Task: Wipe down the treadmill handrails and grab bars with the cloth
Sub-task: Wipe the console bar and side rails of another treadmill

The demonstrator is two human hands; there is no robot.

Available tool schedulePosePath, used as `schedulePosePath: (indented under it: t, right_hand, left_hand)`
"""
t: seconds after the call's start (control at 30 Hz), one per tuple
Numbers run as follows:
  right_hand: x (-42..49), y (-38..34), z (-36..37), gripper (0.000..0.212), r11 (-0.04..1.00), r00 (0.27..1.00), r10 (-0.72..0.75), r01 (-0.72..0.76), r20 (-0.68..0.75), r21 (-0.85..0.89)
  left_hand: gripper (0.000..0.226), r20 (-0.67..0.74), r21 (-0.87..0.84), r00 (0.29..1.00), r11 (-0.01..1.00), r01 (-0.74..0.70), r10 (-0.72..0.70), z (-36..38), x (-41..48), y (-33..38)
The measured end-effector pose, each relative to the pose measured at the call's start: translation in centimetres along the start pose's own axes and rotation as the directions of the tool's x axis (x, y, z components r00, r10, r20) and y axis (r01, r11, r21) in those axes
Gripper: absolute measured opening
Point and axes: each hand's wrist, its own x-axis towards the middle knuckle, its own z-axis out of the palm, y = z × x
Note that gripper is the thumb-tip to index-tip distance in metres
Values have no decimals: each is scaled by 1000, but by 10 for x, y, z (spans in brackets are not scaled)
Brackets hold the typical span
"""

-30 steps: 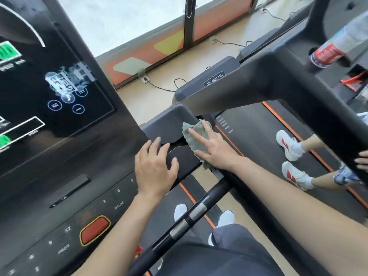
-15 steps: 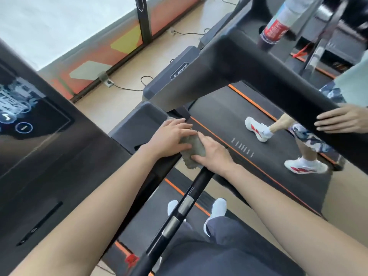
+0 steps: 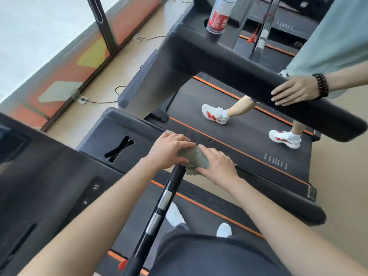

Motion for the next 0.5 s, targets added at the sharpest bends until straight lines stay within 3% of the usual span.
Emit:
schedulePosePath:
  t: [0.5]
  right_hand:
    - [-113, 142, 13, 82, 994, 979, 110, -105, -169, 36]
  left_hand:
    - [64, -16, 31, 998, 997, -65, 65, 73, 35, 156]
